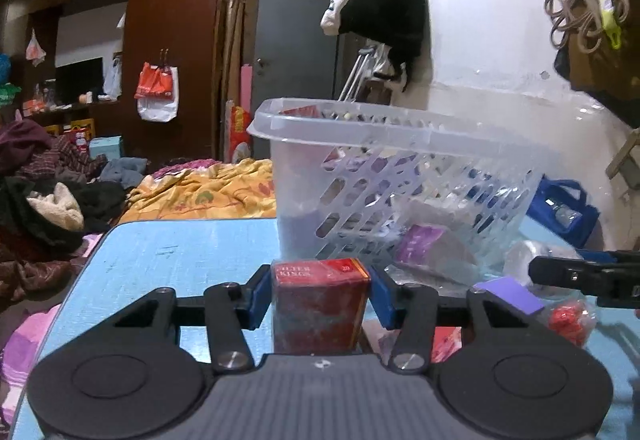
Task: Organize objects
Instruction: 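Grasp a red box with the left gripper while the right gripper grasps a clear wrapped roll, then carry both items over the white basket and open both grippers to drop them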
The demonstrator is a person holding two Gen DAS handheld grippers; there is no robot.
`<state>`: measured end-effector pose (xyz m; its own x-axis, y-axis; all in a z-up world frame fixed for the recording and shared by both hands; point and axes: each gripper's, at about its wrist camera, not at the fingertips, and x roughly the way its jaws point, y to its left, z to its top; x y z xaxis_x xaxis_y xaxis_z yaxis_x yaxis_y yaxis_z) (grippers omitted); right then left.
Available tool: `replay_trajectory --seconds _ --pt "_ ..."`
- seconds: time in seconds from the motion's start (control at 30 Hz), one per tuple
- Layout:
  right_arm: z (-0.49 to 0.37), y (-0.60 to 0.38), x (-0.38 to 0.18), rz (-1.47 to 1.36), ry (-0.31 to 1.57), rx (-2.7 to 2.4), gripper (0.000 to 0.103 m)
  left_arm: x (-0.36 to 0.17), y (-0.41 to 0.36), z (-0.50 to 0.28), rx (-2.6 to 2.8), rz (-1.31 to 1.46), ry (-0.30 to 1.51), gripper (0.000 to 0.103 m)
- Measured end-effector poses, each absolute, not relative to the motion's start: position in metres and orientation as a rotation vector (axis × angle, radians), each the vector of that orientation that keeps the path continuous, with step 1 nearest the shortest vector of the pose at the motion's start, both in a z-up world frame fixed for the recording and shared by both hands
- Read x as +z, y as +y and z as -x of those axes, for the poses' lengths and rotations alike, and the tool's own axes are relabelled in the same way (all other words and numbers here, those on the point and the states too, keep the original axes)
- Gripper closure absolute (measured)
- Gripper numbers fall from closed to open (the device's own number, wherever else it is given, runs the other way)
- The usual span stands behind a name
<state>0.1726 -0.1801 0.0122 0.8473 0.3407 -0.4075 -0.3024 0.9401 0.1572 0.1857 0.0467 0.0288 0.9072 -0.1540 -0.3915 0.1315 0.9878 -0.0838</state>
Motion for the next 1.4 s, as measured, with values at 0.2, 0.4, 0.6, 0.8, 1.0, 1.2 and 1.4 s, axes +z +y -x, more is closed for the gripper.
replay_trajectory --seconds 0.2,0.4,0.6,0.8,1.0,1.2,1.4 --pt "-0.17 -0.174 0.014 -0.062 0.418 0.356 0.022 0.032 0.046 -0.171 -0.149 0.049 0.322 0.049" --pt "-0.158 -0.174 0.017 -0.064 0.339 0.364 0.022 0.037 0.056 -0.163 -0.17 0.104 0.257 0.049" --pt "-0.152 -0.167 0.019 -0.026 0.291 0.364 0.022 0.038 0.054 -0.158 -0.165 0.096 0.221 0.049" --pt "-0.144 -0.168 0.021 -0.03 0.221 0.344 0.022 0.039 0.053 -0.154 -0.161 0.085 0.201 0.049" --pt "-0.135 -0.163 0.02 0.008 0.166 0.342 0.022 0.039 0.055 -0.15 -0.154 0.086 0.178 0.049" --pt "-0.139 -0.164 0.021 0.0 0.171 0.362 0.022 0.04 0.056 -0.144 -0.153 0.082 0.144 0.049" --pt "-0.127 -0.166 0.022 0.0 0.108 0.378 0.022 0.043 0.055 -0.139 -0.161 0.076 0.113 0.049"
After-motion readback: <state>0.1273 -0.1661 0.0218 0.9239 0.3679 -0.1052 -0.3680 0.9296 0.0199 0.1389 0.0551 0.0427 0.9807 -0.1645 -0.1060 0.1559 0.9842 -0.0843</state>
